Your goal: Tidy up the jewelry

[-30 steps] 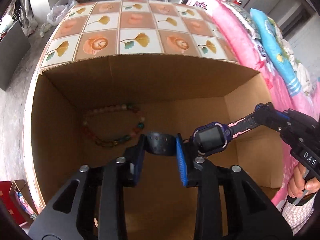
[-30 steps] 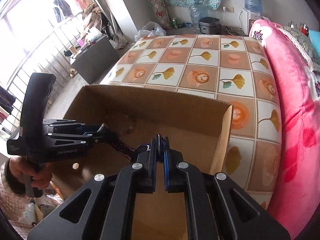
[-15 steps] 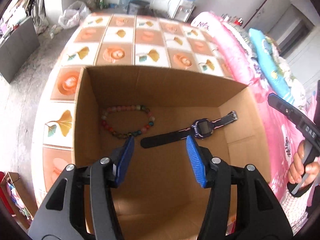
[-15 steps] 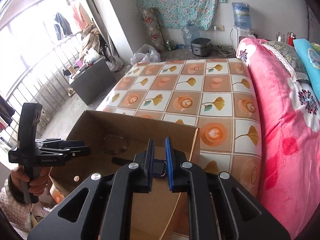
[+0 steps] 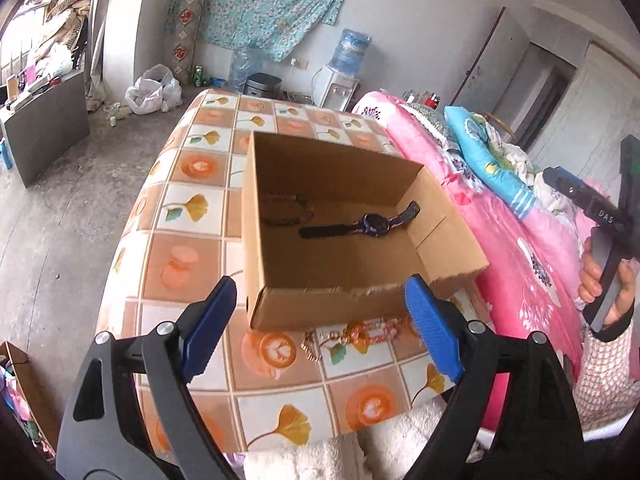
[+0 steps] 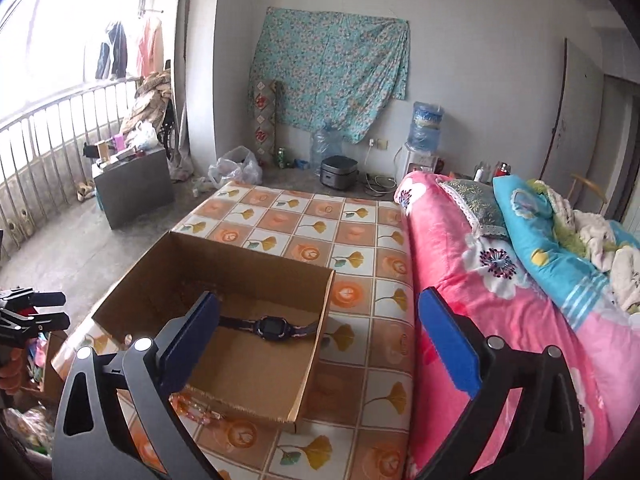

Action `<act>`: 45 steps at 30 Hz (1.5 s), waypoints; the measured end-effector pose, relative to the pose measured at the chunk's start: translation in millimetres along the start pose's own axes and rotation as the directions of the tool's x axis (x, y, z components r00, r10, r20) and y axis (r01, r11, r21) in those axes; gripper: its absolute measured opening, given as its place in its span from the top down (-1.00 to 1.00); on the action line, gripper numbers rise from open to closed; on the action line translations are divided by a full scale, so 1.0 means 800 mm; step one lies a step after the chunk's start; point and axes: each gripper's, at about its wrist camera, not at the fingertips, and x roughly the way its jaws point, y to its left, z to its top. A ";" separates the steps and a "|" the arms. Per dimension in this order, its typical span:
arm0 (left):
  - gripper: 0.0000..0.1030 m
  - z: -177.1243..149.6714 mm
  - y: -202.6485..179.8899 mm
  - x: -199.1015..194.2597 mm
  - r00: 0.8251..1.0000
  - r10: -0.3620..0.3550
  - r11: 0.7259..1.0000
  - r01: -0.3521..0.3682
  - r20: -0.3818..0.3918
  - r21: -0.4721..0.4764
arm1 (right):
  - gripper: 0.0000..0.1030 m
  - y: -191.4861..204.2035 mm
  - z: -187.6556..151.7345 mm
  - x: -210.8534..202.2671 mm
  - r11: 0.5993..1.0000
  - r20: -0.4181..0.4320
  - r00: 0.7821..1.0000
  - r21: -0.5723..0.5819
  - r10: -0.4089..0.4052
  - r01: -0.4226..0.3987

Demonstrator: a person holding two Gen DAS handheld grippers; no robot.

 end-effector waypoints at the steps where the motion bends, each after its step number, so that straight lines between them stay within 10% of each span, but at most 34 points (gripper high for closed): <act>1: -0.62 -0.013 0.003 0.001 1.000 0.013 1.000 -0.013 -0.010 0.001 | -0.88 0.005 -0.007 -0.006 1.000 -0.014 1.000 -0.004 0.003 -0.003; 13: -0.62 -0.115 0.003 0.132 0.936 0.229 0.972 -0.206 -0.268 0.114 | -0.88 0.036 -0.180 0.047 0.965 -0.282 0.956 0.263 0.084 -0.007; 22: -0.86 -0.123 -0.008 0.149 0.923 0.316 0.944 -0.281 -0.219 0.174 | -0.88 0.075 -0.175 0.139 0.869 -0.353 0.875 0.475 0.331 -0.137; 34: -0.87 -0.112 -0.011 0.158 0.921 0.309 0.944 -0.267 -0.237 0.194 | -0.88 0.064 -0.157 0.171 0.818 -0.318 0.889 0.567 0.331 -0.102; 45: -0.87 -0.111 -0.014 0.159 0.923 0.312 0.943 -0.271 -0.225 0.196 | -0.88 0.055 -0.224 0.118 0.916 -0.405 0.911 0.390 0.078 0.094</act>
